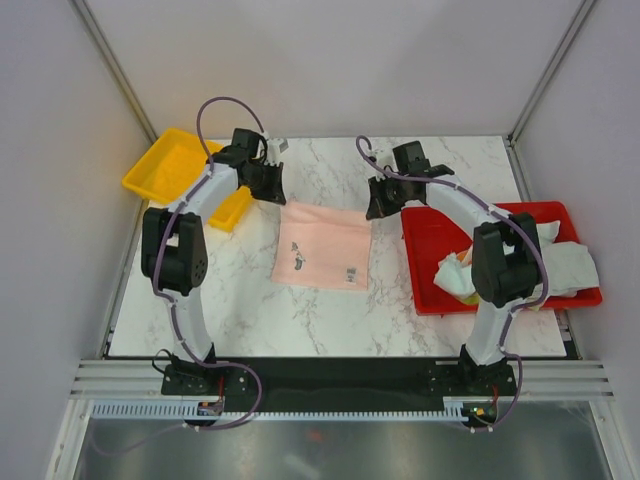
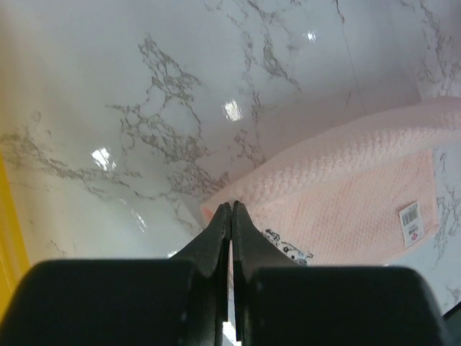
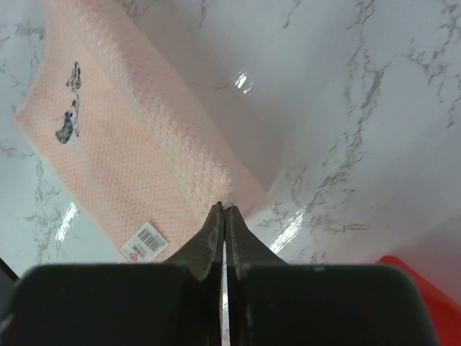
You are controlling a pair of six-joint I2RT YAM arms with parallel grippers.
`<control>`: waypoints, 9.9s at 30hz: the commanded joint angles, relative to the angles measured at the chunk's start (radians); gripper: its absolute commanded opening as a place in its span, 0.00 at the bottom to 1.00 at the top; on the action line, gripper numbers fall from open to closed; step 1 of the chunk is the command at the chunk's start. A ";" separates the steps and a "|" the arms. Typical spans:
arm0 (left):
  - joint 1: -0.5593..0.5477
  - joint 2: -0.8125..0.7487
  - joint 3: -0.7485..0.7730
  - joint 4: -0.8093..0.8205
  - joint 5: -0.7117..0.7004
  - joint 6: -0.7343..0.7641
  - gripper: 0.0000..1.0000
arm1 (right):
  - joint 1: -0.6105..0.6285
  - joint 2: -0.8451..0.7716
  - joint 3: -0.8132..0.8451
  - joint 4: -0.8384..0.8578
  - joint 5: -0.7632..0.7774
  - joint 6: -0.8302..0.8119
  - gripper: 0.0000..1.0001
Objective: Fold and stack the towels
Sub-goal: Fold the towel, then neatly place the folded towel into the bin, then grab crumpled towel
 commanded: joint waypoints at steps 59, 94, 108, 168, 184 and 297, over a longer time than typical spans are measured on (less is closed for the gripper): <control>-0.175 -0.548 -0.558 -0.064 -0.441 -0.374 0.47 | 0.258 -0.541 -0.553 0.100 0.183 0.376 0.33; -0.146 -0.375 -0.665 0.192 -0.149 -0.648 0.45 | 0.287 -0.433 -0.764 0.399 0.242 0.537 0.28; -0.120 -0.408 -0.530 0.188 -0.074 -0.522 0.54 | 0.287 -0.511 -0.741 0.336 0.305 0.499 0.28; -0.096 -0.247 -0.717 0.221 -0.099 -0.465 0.58 | 0.273 -0.689 -0.545 0.168 0.335 0.325 0.66; -0.137 -0.295 -0.506 0.023 -0.183 -0.415 0.02 | 0.273 -0.723 -0.579 0.172 0.355 0.336 0.66; -0.329 -0.582 -0.258 0.033 -0.137 -0.392 0.91 | -0.650 -0.402 -0.474 0.008 1.036 0.579 0.63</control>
